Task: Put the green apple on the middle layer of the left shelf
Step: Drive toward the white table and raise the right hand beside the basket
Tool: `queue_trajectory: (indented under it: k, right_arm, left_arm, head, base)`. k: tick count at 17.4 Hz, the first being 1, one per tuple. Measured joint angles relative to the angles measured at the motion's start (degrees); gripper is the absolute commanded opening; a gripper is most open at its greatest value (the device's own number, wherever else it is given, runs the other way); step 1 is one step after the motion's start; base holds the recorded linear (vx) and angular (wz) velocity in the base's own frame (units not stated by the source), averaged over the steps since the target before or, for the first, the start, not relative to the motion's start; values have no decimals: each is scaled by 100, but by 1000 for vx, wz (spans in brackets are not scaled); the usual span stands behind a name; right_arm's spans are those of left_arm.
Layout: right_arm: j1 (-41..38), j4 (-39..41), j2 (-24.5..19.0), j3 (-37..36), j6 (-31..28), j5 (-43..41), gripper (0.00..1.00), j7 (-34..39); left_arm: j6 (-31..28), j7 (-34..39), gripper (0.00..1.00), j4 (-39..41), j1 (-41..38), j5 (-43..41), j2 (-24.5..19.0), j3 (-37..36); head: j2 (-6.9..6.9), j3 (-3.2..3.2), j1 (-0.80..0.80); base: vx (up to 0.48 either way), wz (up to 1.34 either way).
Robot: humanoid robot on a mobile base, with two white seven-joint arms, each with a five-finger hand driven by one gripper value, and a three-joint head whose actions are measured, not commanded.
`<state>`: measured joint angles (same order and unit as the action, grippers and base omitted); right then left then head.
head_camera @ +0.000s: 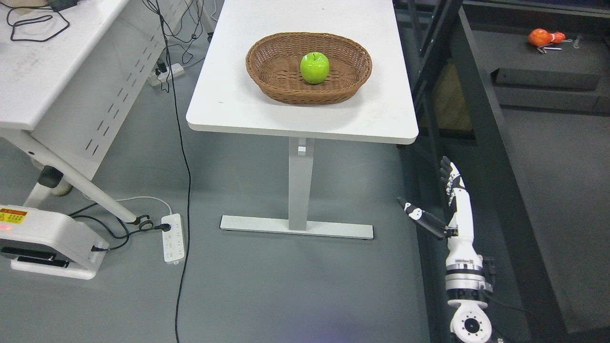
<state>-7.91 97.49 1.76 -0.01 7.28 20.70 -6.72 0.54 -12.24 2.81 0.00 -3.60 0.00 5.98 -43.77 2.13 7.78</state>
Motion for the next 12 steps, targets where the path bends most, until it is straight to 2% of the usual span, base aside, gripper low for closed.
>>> queue_trajectory:
  k: [1, 4, 9, 12]
  right_arm:
    - [57, -14, 81, 0, -61, 593, 100, -202]
    - [140, -23, 252, 0, -132, 1495, 100, -385]
    - [205, -16, 417, 1, 264, 2131, 100, -393]
    - [249, -7, 491, 2, 397, 2141, 100, 13]
  left_arm:
    - [1, 0, 100, 0, 0, 0, 0, 0]
    - [2, 0, 100, 0, 0, 0, 0, 0]
    - [2, 0, 100, 0, 0, 0, 0, 0]
    - [2, 0, 100, 0, 0, 0, 0, 0]
  head:
    - [0, 0, 0]
    - [0, 0, 0]
    - [0, 0, 0]
    - [0, 0, 0]
  base:
    - [161, 245]
    - [172, 276]
    - [229, 341]
    - [210, 210]
